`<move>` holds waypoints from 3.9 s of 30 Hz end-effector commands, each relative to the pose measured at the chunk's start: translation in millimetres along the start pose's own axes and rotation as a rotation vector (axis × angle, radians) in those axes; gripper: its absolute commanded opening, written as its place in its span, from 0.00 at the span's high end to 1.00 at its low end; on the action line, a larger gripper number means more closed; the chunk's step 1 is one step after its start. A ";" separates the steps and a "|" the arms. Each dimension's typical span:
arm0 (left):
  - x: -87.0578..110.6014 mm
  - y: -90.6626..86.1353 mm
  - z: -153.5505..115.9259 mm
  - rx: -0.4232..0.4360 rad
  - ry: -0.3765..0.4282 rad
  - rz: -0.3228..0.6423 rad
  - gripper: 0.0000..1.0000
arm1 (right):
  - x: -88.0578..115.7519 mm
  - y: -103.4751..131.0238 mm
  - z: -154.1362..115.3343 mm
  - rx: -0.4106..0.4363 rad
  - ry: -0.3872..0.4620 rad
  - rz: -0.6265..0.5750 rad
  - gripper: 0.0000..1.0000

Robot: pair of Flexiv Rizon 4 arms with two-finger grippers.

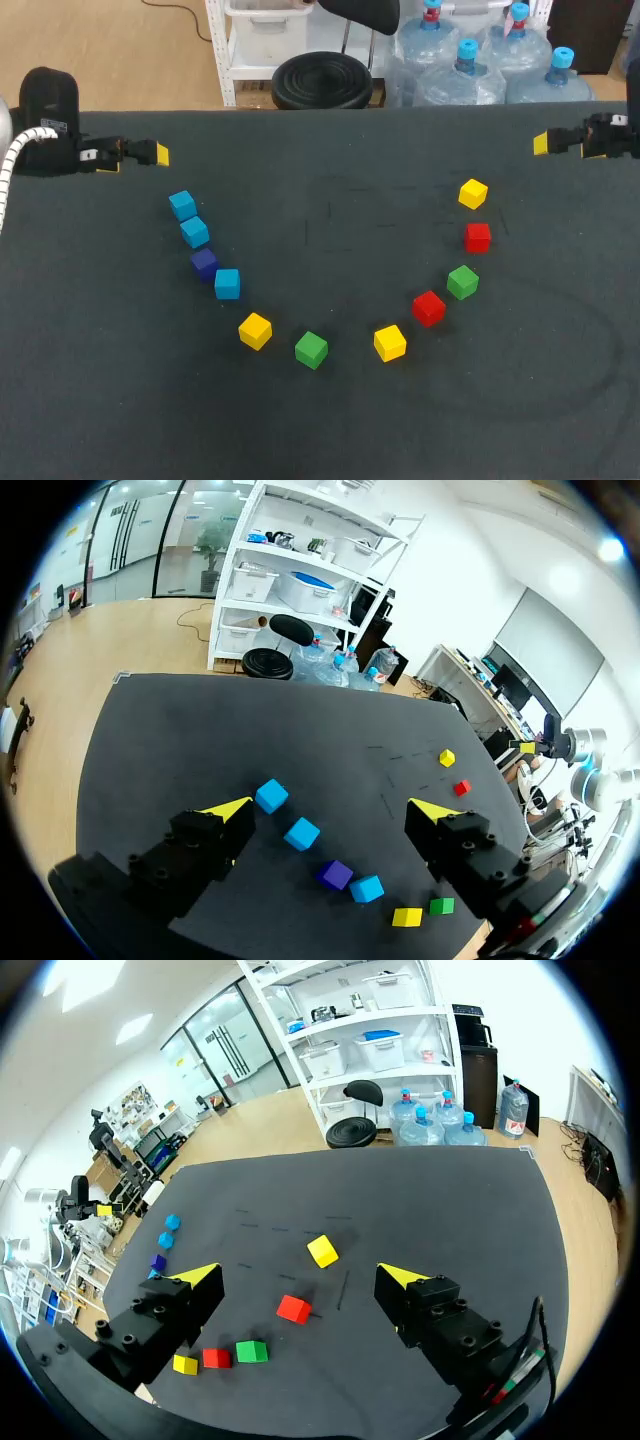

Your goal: Place the blue cubes, place green cubes on the blue cubes, place the yellow cubes on the green cubes, then place the red cubes on the yellow cubes, and place purple cube on the red cubes.

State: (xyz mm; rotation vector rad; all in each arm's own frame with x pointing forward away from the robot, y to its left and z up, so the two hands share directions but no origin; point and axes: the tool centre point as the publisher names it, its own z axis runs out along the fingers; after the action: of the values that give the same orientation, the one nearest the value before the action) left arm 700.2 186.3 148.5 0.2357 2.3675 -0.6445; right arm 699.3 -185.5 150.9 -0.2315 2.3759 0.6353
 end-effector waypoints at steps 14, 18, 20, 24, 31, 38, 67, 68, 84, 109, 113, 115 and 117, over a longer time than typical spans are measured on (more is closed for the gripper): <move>-0.8 -1.4 -0.3 -0.006 0.004 -0.002 0.00 | 0.0 0.4 0.2 0.002 0.000 0.000 0.00; -0.8 -1.4 -0.3 -0.006 0.004 -0.002 0.00 | 0.0 0.4 0.2 0.002 0.000 0.000 0.00; -0.8 -1.4 -0.3 -0.006 0.004 -0.002 0.00 | 0.0 0.4 0.2 0.002 0.000 0.000 0.00; -0.8 -1.4 -0.3 -0.006 0.004 -0.002 0.00 | 0.0 0.4 0.2 0.002 0.000 0.000 0.00; -1.9 3.4 2.0 -0.009 0.009 0.031 0.00 | 0.0 0.4 0.2 0.002 0.000 0.000 0.00; -1.0 10.4 5.3 0.004 0.010 0.119 0.00 | 0.0 0.4 0.2 0.002 0.000 0.000 0.00; -1.4 37.8 26.3 -0.028 0.091 0.415 0.00 | 0.0 0.4 0.2 0.002 0.000 0.000 0.00; -1.4 37.8 26.3 -0.028 0.091 0.415 0.00 | 0.0 0.4 0.2 0.002 0.000 0.000 0.00; 5.8 27.0 42.0 -0.085 0.154 0.661 0.00 | 0.0 0.4 0.2 0.002 0.000 0.000 0.00; 12.1 66.6 98.8 -0.077 0.289 0.811 0.00 | 0.0 0.4 0.2 0.002 0.000 0.000 0.00; 17.2 67.5 103.9 -0.064 0.293 0.811 0.00 | 0.0 0.4 0.2 0.002 0.000 0.000 0.00; 20.2 68.5 105.7 -0.058 0.290 0.809 0.00 | 0.0 0.4 0.2 0.002 0.000 0.000 0.00; 22.0 69.9 106.9 -0.056 0.288 0.808 0.00 | 0.0 0.4 0.2 0.002 0.000 0.000 0.00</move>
State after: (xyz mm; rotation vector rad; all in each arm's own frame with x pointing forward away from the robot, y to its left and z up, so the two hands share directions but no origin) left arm 763.9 191.2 41.1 1.2432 2.2706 -0.1467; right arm 699.3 -185.5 150.9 -0.2315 2.3758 0.6355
